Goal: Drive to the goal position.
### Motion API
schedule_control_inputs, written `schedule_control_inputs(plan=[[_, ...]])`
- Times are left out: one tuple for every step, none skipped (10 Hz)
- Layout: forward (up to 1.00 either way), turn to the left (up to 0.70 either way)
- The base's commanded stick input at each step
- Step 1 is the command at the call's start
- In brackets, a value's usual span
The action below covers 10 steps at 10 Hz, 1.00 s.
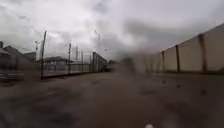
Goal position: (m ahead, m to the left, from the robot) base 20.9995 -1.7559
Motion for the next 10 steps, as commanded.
schedule_control_inputs(plan=[[0.5, 0.02], [0.5, 0.02], [0.5, 0.02], [0.5, 0.02], [0.5, 0.02], [0.5, 0.02], [0.5, 0.02], [0.5, 0.02], [0.5, 0.02], [0.5, 0.02]])
